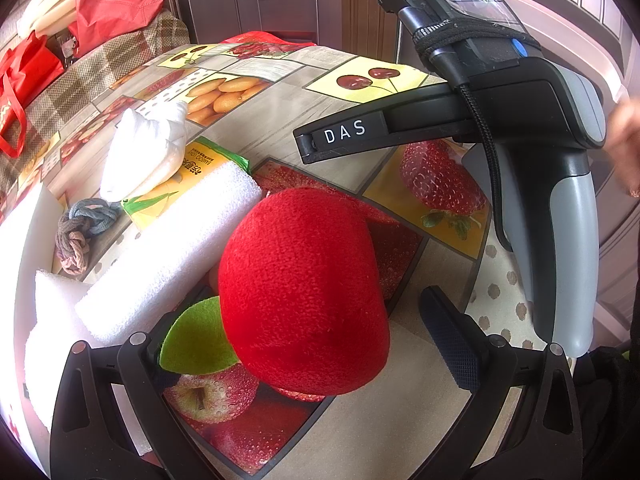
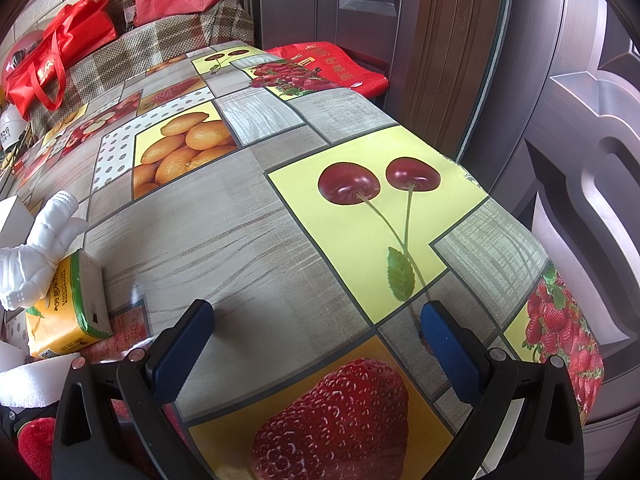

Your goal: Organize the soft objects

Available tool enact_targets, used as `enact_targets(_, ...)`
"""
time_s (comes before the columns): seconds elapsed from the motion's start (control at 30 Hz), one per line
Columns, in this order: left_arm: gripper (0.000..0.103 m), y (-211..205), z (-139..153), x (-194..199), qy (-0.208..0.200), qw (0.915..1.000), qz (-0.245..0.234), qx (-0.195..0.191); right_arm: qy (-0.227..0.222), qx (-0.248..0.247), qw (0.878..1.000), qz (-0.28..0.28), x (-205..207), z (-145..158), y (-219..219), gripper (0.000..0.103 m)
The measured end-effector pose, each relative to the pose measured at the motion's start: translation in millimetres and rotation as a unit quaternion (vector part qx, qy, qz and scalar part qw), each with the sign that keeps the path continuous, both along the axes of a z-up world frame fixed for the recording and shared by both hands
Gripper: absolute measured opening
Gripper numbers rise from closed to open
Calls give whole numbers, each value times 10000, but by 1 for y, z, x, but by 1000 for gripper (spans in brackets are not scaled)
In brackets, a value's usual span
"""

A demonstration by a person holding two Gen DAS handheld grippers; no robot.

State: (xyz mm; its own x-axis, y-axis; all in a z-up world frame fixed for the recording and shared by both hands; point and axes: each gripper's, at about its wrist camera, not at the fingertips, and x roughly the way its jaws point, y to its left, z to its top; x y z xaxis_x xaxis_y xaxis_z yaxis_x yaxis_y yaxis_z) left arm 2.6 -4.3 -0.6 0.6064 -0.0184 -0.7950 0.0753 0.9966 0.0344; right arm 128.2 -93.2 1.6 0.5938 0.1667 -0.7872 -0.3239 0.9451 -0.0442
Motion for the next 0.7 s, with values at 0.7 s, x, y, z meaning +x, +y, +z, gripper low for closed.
enact_targets(0.7, 102, -1, 0, -1, -1, 10000, -42, -4, 0, 0, 10000, 1, 0, 0, 0, 103)
